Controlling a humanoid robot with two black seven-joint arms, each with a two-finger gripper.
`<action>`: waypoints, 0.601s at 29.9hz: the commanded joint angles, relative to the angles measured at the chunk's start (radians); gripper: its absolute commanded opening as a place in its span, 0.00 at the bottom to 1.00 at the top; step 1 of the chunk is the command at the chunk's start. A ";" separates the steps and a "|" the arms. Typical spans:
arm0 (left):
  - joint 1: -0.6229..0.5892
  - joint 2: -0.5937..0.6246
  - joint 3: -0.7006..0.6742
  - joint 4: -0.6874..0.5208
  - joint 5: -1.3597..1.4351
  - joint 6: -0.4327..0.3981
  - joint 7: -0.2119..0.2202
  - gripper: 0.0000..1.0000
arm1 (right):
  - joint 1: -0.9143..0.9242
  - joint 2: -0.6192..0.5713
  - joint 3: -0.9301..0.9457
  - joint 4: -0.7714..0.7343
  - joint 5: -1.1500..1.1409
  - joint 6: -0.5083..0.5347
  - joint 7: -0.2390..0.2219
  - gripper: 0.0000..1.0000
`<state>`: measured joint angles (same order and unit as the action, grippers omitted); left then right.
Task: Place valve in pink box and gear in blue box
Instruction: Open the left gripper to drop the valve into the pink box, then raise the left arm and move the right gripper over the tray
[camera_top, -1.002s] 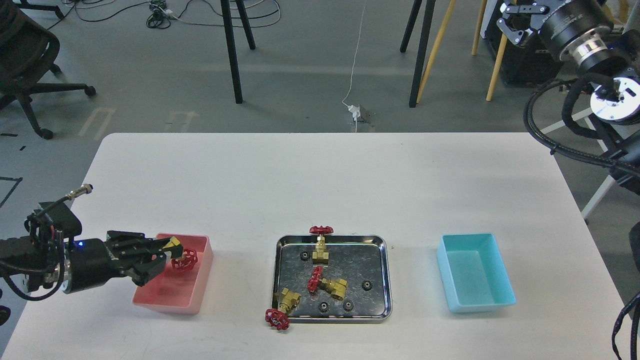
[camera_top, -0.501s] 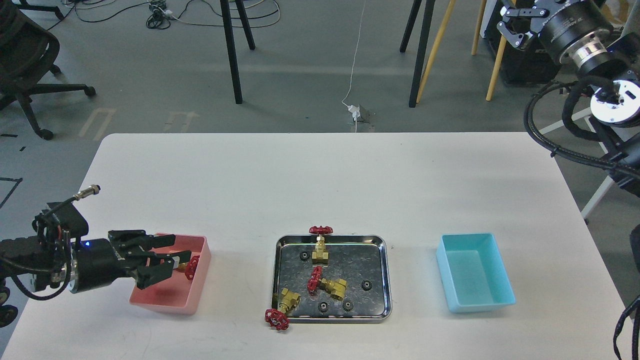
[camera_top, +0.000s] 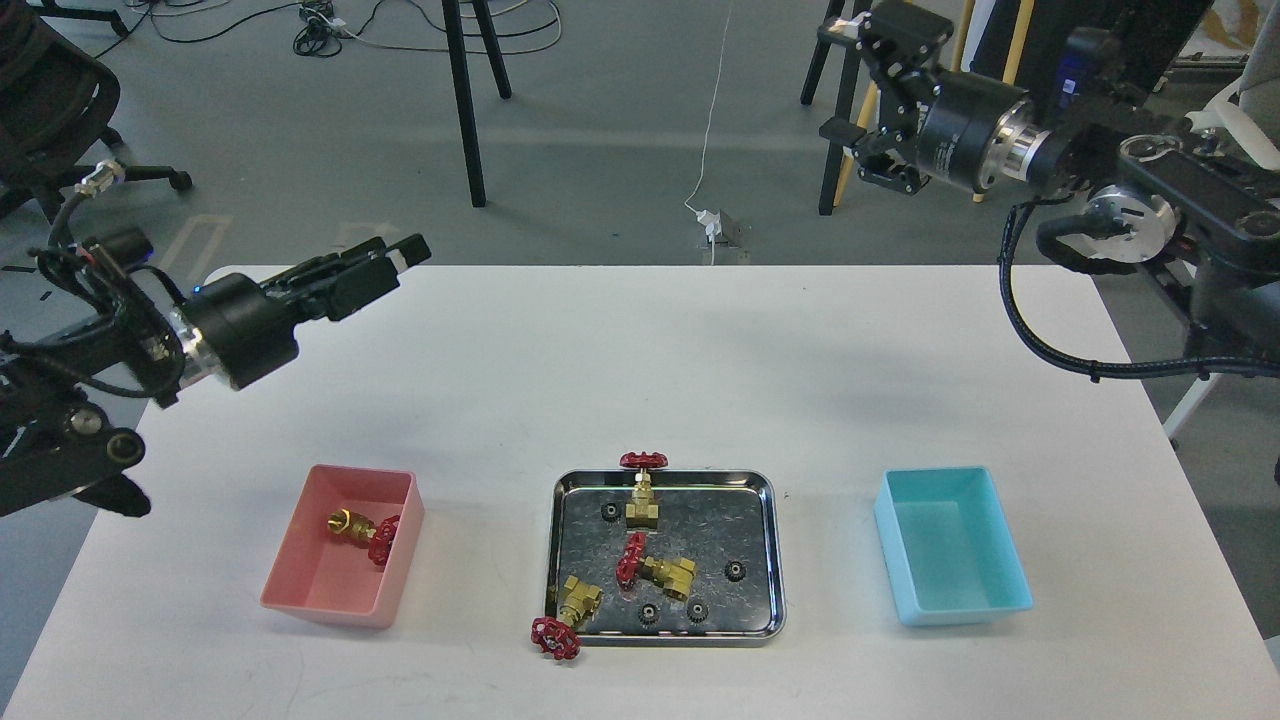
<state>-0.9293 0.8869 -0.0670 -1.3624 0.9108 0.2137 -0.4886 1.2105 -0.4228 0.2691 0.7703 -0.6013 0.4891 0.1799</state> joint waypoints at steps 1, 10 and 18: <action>-0.016 -0.132 -0.180 0.022 -0.243 -0.085 0.000 0.77 | 0.049 -0.010 -0.091 0.092 -0.230 0.000 -0.043 0.99; -0.135 -0.350 -0.284 0.178 -0.651 -0.295 0.000 0.79 | 0.197 0.027 -0.529 0.414 -0.526 0.000 -0.060 0.99; -0.118 -0.468 -0.297 0.200 -0.653 -0.229 0.000 0.80 | 0.296 0.169 -0.742 0.517 -0.618 0.000 -0.097 0.85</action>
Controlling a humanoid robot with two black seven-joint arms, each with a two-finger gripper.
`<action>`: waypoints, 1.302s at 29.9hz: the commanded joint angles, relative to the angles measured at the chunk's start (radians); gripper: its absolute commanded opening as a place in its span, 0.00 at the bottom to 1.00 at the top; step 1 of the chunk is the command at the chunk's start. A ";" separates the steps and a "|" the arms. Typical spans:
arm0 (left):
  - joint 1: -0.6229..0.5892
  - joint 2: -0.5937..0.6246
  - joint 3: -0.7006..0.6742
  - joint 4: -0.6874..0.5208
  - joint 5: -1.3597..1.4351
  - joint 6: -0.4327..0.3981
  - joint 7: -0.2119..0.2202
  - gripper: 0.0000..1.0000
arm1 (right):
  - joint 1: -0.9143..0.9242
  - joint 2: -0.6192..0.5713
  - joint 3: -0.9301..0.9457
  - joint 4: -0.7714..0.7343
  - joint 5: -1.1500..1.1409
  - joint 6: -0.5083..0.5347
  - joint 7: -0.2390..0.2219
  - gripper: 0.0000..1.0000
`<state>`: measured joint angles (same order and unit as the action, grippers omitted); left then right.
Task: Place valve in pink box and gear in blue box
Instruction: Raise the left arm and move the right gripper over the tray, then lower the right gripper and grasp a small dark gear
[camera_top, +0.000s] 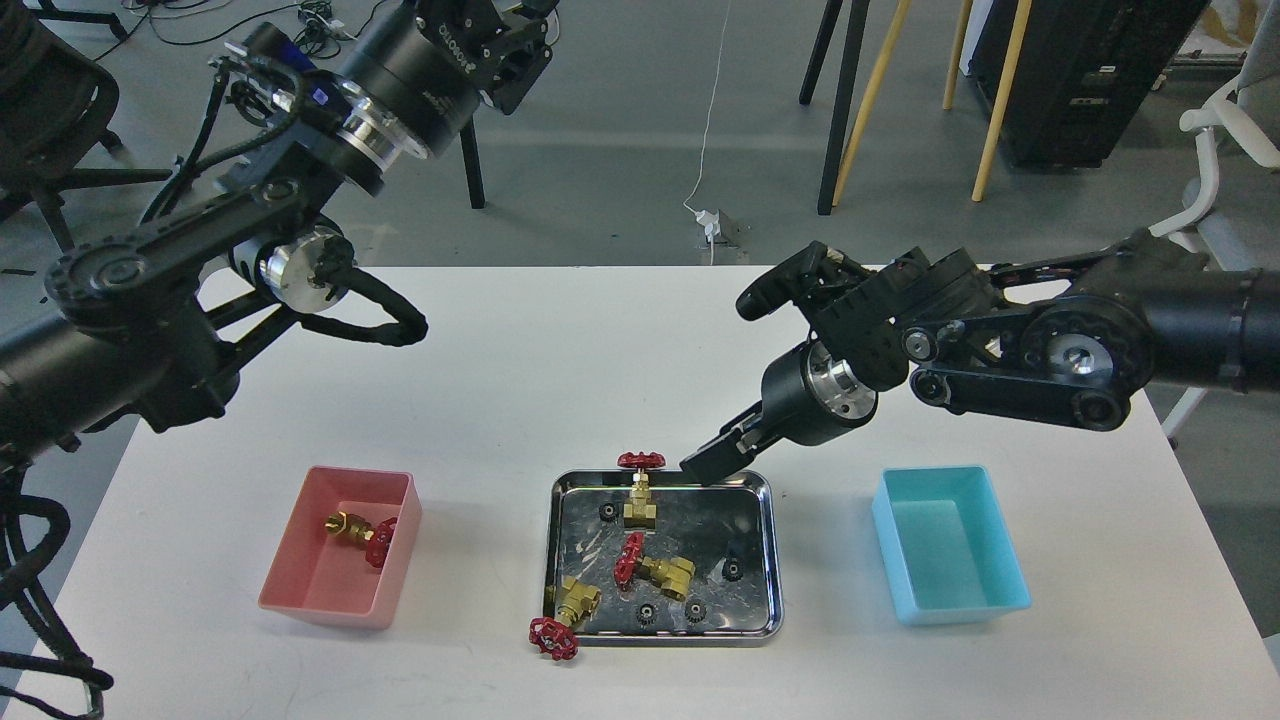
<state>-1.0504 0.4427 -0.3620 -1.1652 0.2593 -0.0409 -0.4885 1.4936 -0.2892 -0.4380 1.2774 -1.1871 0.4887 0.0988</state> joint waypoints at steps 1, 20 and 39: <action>0.004 -0.025 0.000 0.002 -0.002 0.030 0.000 0.80 | 0.013 0.053 -0.039 0.010 -0.045 0.000 -0.016 0.80; 0.032 -0.039 -0.002 0.002 -0.002 0.036 0.000 0.81 | 0.014 0.148 -0.202 0.066 -0.108 0.000 -0.017 0.53; 0.056 -0.039 -0.002 0.001 -0.002 0.035 0.000 0.81 | -0.052 0.211 -0.217 -0.038 -0.108 0.000 -0.027 0.53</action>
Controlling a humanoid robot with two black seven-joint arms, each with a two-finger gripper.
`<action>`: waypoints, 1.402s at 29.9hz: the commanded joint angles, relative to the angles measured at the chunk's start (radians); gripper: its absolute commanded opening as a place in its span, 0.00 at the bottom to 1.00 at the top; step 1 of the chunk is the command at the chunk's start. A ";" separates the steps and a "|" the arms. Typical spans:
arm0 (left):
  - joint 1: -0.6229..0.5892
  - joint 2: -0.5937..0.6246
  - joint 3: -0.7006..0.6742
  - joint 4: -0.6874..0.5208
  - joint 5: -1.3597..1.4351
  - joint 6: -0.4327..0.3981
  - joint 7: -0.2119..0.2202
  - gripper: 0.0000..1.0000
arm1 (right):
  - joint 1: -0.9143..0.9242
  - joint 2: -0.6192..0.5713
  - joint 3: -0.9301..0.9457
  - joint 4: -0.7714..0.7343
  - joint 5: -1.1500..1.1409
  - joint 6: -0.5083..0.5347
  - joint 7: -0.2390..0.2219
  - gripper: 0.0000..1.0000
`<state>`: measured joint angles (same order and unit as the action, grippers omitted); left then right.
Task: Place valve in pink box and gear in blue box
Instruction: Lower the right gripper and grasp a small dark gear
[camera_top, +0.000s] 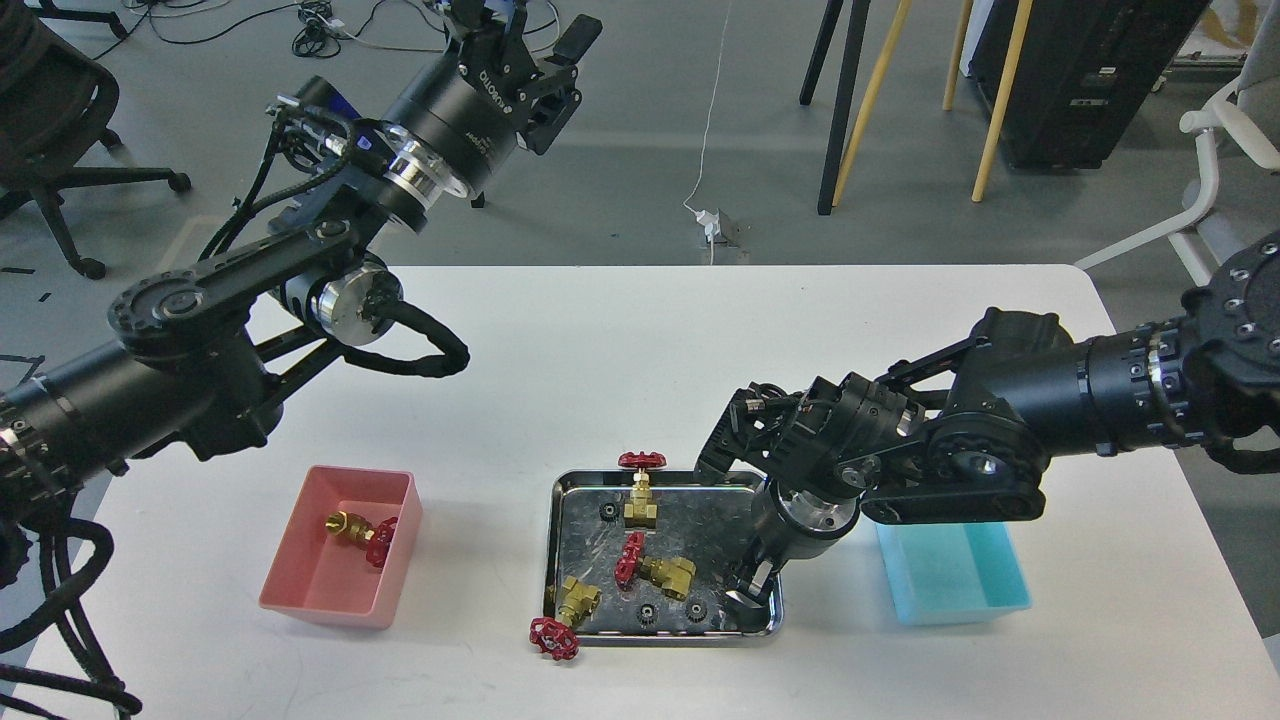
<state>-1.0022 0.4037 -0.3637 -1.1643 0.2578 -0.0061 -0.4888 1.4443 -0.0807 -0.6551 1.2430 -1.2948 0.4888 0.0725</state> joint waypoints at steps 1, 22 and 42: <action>0.008 0.000 0.000 0.000 0.000 0.000 0.000 0.81 | -0.002 0.004 0.000 -0.004 0.000 0.000 0.000 0.53; 0.020 0.000 0.000 0.002 0.001 -0.002 0.000 0.82 | -0.054 0.068 0.002 -0.086 0.003 0.000 -0.002 0.53; 0.040 -0.017 0.000 0.003 0.000 -0.006 0.000 0.82 | -0.062 0.078 0.002 -0.096 0.002 0.000 -0.013 0.46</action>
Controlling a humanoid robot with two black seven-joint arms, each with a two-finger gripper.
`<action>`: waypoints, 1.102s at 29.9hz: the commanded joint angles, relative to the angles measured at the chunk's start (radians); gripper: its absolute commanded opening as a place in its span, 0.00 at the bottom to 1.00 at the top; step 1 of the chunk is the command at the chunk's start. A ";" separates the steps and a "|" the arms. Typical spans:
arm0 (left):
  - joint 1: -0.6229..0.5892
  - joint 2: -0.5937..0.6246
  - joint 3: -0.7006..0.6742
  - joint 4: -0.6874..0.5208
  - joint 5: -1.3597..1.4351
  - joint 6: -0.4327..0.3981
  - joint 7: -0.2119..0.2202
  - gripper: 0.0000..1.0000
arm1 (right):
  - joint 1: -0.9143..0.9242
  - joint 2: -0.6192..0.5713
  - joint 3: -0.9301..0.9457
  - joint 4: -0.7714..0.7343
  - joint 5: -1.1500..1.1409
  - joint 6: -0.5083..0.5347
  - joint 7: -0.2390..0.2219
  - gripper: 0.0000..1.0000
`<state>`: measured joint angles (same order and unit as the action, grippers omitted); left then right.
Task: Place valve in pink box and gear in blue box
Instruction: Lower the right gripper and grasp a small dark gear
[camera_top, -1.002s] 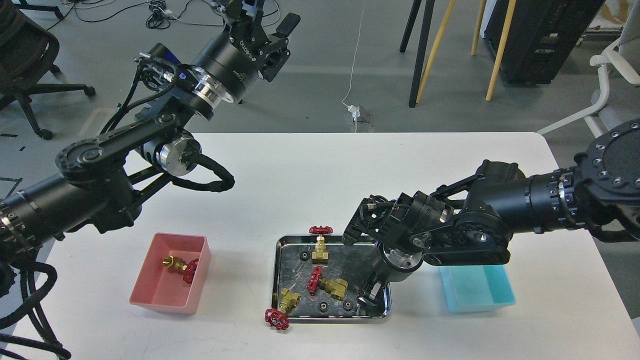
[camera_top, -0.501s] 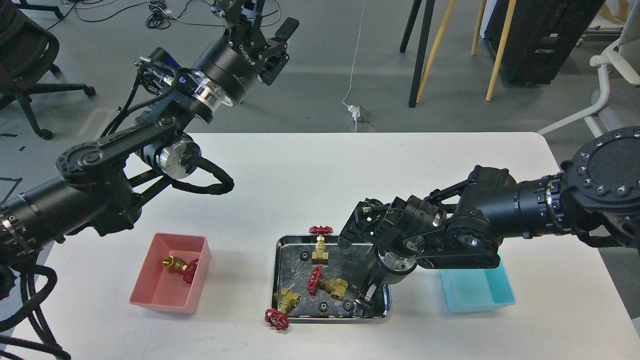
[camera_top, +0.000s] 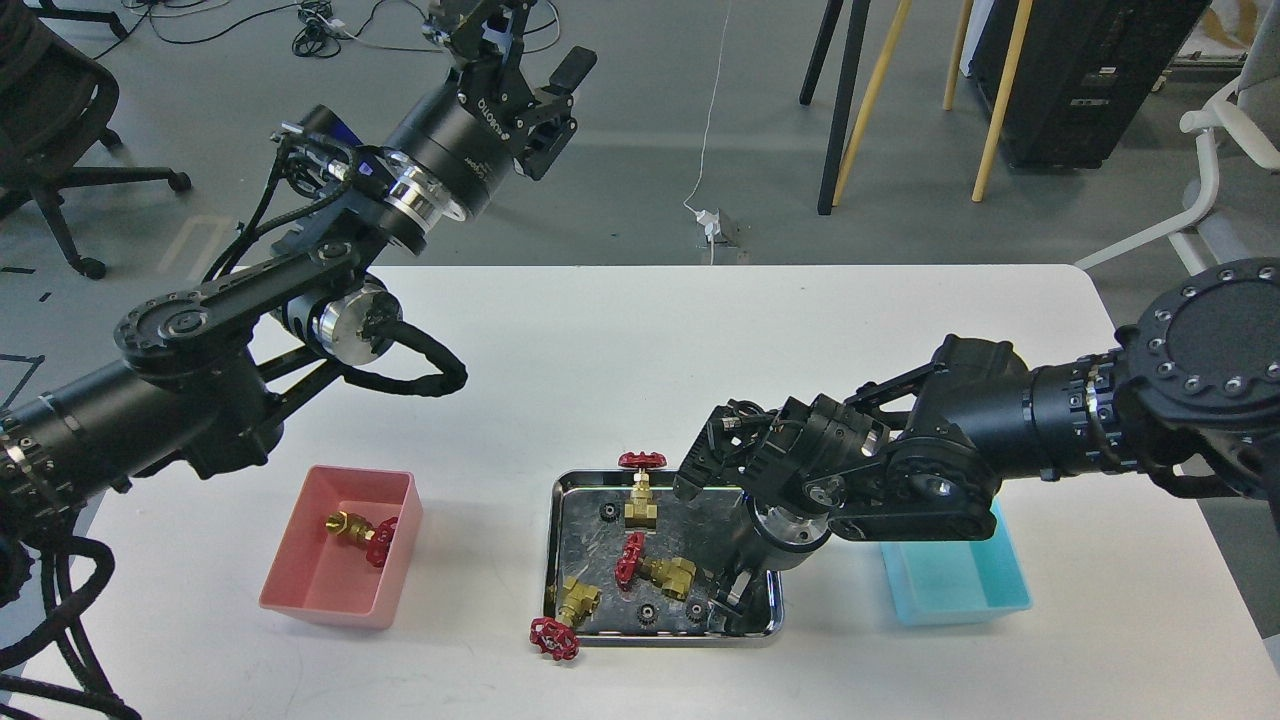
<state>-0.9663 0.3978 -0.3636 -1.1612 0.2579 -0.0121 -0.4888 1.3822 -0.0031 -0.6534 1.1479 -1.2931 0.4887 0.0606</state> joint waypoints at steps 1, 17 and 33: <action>0.008 -0.011 0.000 0.000 0.001 0.000 0.000 0.82 | 0.000 0.000 0.001 0.000 0.000 0.000 -0.001 0.46; 0.023 -0.014 0.000 0.000 0.000 0.000 0.000 0.83 | -0.002 -0.002 0.000 -0.005 0.001 0.000 -0.001 0.37; 0.035 -0.013 0.000 0.000 0.000 -0.003 0.000 0.84 | -0.005 0.000 -0.002 -0.005 0.001 0.000 -0.001 0.35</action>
<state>-0.9359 0.3837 -0.3635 -1.1612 0.2586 -0.0139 -0.4887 1.3792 -0.0031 -0.6549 1.1428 -1.2918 0.4887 0.0598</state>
